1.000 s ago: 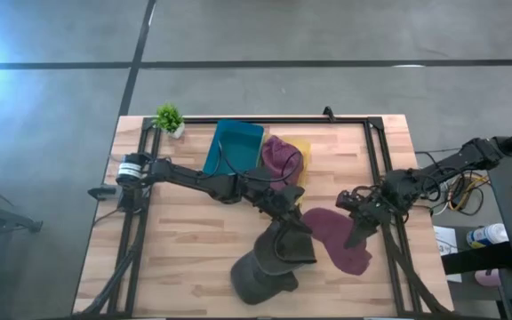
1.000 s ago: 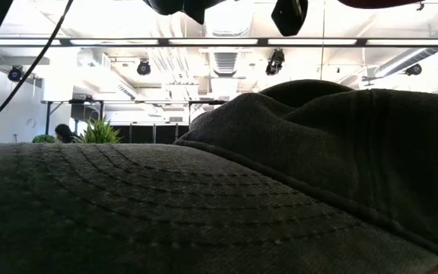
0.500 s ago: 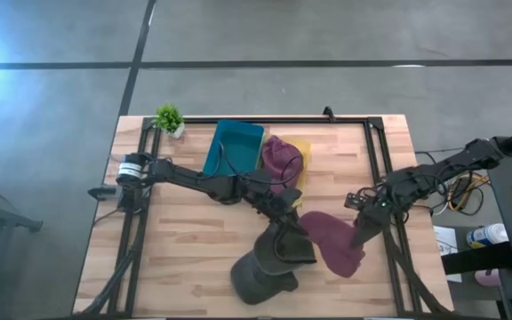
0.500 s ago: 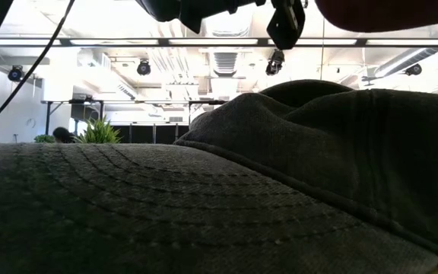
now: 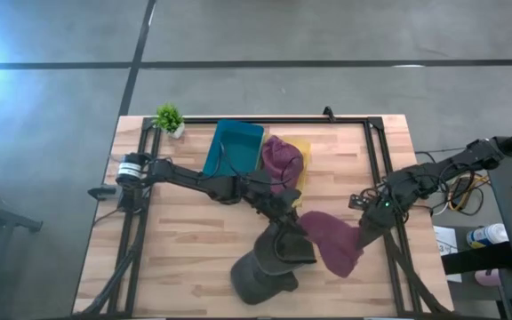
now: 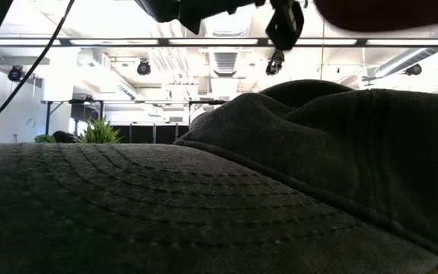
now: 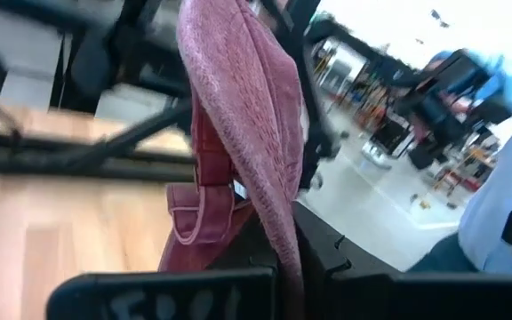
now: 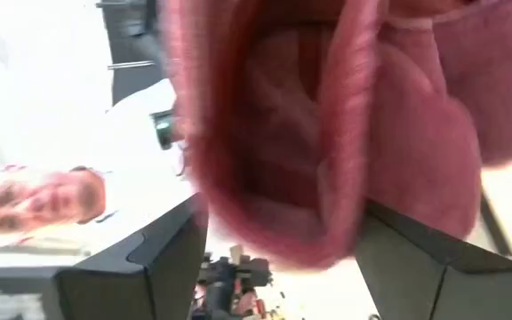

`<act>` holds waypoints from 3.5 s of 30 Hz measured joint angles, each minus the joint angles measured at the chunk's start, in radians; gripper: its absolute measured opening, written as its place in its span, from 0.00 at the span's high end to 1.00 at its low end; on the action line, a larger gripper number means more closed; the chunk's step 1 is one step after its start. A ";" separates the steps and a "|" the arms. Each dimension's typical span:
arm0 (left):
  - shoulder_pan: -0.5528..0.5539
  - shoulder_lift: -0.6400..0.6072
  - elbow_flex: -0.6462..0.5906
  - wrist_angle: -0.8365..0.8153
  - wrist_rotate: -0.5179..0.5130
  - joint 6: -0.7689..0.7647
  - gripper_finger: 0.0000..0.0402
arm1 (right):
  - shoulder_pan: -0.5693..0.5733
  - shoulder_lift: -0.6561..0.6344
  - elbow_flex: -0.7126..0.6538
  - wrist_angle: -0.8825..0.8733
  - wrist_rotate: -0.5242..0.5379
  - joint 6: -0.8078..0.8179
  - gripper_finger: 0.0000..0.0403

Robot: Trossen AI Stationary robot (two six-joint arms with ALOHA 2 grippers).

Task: Pick & Place hat
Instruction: Put the red cap into the yellow bin

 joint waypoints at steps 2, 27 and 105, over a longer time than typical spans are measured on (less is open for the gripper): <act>-0.001 0.000 -0.002 -0.035 0.003 0.009 0.98 | 0.000 -0.011 0.000 -0.065 0.000 -0.013 0.36; 0.011 -0.058 -0.226 0.236 -0.198 -0.275 0.98 | 0.041 -0.055 0.015 -0.385 0.247 -0.187 0.36; -0.039 -0.457 -0.413 -0.370 -0.817 -0.211 0.49 | -0.562 0.368 0.477 -0.337 0.258 -1.030 0.98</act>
